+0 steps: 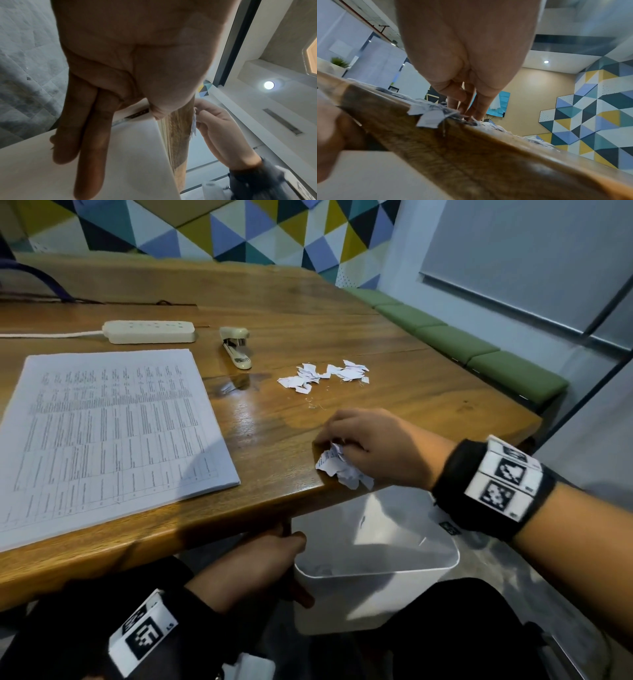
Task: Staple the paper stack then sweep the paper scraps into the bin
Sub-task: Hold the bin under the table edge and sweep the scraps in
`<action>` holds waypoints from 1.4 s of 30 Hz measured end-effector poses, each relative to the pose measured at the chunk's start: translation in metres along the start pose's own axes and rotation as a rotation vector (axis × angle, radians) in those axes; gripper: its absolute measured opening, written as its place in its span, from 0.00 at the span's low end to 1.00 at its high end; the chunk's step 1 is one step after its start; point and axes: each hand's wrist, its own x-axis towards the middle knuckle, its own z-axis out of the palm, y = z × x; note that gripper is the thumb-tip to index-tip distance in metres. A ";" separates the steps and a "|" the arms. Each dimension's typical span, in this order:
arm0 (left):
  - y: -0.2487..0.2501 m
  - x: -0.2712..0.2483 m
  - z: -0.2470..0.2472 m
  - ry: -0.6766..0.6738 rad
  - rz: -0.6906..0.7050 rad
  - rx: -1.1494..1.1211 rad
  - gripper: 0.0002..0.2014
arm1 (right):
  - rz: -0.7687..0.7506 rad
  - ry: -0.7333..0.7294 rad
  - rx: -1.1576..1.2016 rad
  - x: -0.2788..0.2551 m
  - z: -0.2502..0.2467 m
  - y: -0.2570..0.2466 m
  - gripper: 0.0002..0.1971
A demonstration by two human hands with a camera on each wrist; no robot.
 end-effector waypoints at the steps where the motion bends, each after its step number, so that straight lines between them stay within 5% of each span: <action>1: -0.003 0.002 -0.002 -0.020 -0.015 -0.017 0.21 | -0.029 0.028 0.013 -0.006 0.004 0.000 0.20; 6: -0.007 0.000 -0.008 -0.068 -0.079 -0.118 0.22 | -0.127 0.038 0.040 -0.048 0.007 0.007 0.17; 14: -0.011 0.004 0.001 -0.019 -0.027 -0.184 0.23 | 0.048 0.029 0.033 -0.038 0.001 0.014 0.21; 20: -0.010 0.009 0.002 0.013 -0.080 -0.236 0.21 | 0.001 0.070 0.085 -0.062 0.007 -0.002 0.22; 27: -0.009 0.009 0.004 0.040 -0.061 -0.172 0.22 | 0.167 0.312 0.156 -0.060 -0.013 0.027 0.19; 33: -0.004 0.009 0.002 0.056 -0.047 -0.116 0.21 | 0.217 0.039 -0.039 -0.042 -0.002 0.038 0.24; 42: -0.006 0.009 -0.003 0.011 -0.049 -0.103 0.20 | 0.091 0.025 -0.008 -0.090 0.007 -0.003 0.27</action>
